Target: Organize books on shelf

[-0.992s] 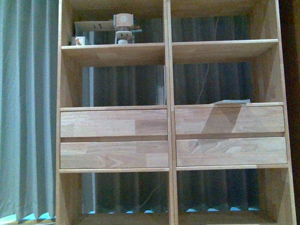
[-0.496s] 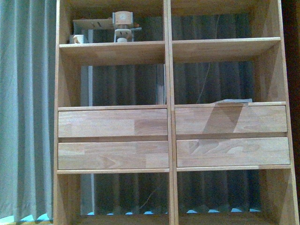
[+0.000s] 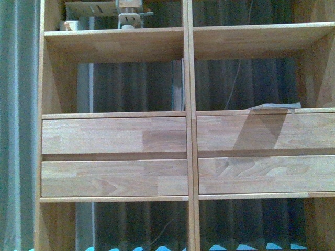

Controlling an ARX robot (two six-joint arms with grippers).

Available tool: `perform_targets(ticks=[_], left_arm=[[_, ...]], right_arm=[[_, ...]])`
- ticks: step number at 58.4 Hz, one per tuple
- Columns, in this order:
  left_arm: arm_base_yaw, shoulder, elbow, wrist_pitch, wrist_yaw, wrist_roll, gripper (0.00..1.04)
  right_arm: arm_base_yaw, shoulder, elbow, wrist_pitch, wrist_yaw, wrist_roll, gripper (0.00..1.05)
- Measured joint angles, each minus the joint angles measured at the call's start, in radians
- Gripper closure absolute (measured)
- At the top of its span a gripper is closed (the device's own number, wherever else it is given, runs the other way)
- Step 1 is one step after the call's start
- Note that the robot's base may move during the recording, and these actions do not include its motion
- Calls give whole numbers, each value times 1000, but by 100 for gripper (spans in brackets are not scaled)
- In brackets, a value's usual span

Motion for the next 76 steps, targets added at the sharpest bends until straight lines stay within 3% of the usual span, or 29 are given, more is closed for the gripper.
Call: perform_targets(ticks=[76], left_arm=[[0, 0, 0, 0, 3, 0, 7]], right_arm=[[0, 0, 0, 0, 3, 0, 7]])
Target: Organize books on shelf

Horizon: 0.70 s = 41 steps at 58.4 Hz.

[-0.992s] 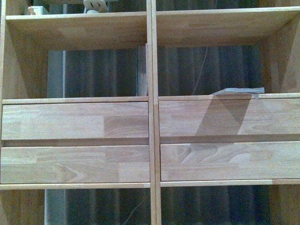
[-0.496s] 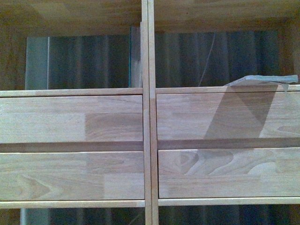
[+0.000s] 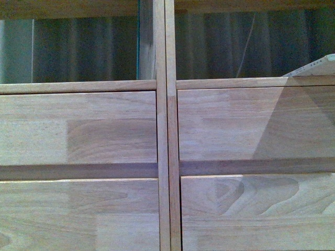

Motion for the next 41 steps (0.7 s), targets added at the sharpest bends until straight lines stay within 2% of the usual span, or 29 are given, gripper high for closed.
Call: perform_targets(ticks=[41], left_arm=[[0, 0, 0, 0, 0, 0, 7]], right_arm=[[0, 0, 0, 0, 0, 1, 7]])
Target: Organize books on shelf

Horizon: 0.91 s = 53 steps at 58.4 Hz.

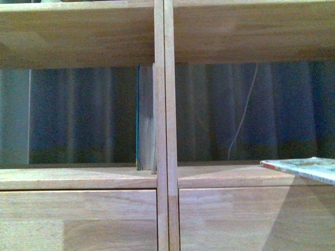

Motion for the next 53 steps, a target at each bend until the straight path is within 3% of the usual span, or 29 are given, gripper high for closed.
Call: perform_targets(ticks=[19, 25, 28, 31, 39, 53], left_arm=[[0, 0, 0, 0, 0, 0, 7], [0, 0, 0, 0, 0, 0, 7], [0, 0, 0, 0, 0, 0, 7], [0, 0, 0, 0, -1, 0, 7], [0, 0, 0, 0, 0, 0, 7], [0, 0, 0, 0, -1, 0, 7]], right_arm=[[-4, 2, 0, 4, -16, 3, 7], [-166, 154, 13, 235, -423, 203, 7], [-223, 269, 40, 351, -538, 315, 7], [-241, 418, 95, 475, -589, 409, 7], [-220, 731, 232, 634, -576, 570, 7], [-155, 1156, 385, 740, -562, 777, 7]])
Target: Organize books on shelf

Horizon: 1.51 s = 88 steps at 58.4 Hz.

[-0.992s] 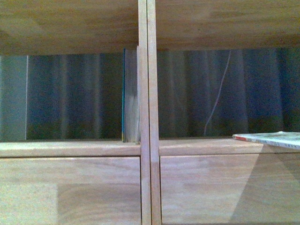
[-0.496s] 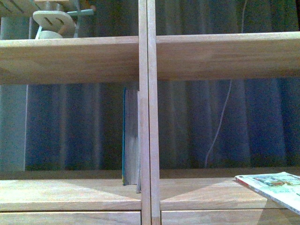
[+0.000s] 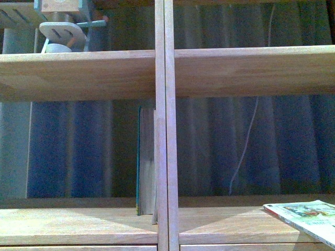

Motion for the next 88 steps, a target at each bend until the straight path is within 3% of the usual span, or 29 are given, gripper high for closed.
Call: perform_targets(ticks=[26, 45, 68, 88], left_arm=[[0, 0, 0, 0, 0, 0, 7], [0, 0, 0, 0, 0, 0, 7], [0, 0, 0, 0, 0, 0, 7], [0, 0, 0, 0, 0, 0, 7]], right_arm=[[-10, 418, 226, 138, 153, 148, 7], [-72, 493, 341, 154, 179, 271, 7], [-74, 555, 438, 117, 243, 367, 7], [-101, 567, 447, 100, 259, 371, 57]])
